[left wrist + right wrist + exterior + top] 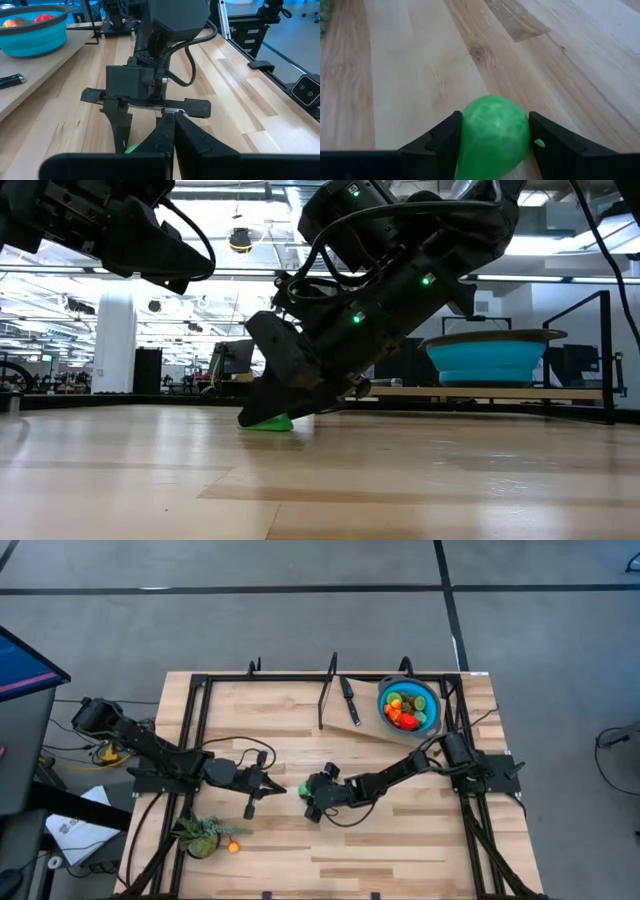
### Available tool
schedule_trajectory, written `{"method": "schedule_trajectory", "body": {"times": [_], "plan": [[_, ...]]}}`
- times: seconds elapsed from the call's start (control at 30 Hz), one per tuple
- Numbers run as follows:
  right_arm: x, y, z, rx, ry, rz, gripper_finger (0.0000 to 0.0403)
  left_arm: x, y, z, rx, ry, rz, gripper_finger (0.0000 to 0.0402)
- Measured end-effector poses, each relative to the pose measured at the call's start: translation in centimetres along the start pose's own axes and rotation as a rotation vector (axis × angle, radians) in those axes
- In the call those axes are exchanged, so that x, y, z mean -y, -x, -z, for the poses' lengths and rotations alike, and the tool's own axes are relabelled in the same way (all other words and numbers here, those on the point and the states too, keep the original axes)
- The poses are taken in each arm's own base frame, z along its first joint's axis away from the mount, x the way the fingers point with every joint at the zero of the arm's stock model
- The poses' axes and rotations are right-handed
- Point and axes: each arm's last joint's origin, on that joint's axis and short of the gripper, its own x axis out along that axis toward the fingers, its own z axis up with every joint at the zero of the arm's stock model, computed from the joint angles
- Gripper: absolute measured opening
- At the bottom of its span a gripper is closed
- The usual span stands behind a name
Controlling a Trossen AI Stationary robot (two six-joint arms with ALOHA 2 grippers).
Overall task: Pick & Place Fruit
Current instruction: Put the half green pear into the blue colander
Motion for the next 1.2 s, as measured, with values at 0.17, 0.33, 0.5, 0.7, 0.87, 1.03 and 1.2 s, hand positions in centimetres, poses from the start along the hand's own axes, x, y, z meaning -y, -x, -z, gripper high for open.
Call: {"method": "schedule_trajectory", "body": {"times": [0.17,0.33,0.5,0.7,0.87,1.03,1.2], "plan": [[0.0,0.5,-0.3,-0.009,0.003,-0.012,0.0189,0.0,0.0,0.0,0.0,0.0,0.0,0.0],[0.0,1.1,-0.6,-0.036,0.026,-0.013,0.0179,0.0,0.0,0.0,0.0,0.001,0.0,0.0],[0.2,2.6,-1.1,-0.088,0.056,0.01,0.0179,0.0,0.0,0.0,-0.001,0.003,0.0,0.0],[0.6,5.4,-2.6,-0.138,0.091,0.041,0.0178,0.0,0.0,0.0,-0.001,0.003,0.0,0.0],[1.6,8.6,-4.0,-0.202,0.126,0.08,0.0177,0.0,0.0,0.0,-0.001,0.003,0.0,0.0],[3.0,12.4,-5.5,-0.255,0.152,0.115,0.0177,0.0,0.0,0.0,-0.001,0.003,0.0,0.0],[5.1,16.2,-7.1,-0.286,0.153,0.156,0.0177,0.0,0.0,0.0,-0.002,0.002,0.001,0.0]]}}
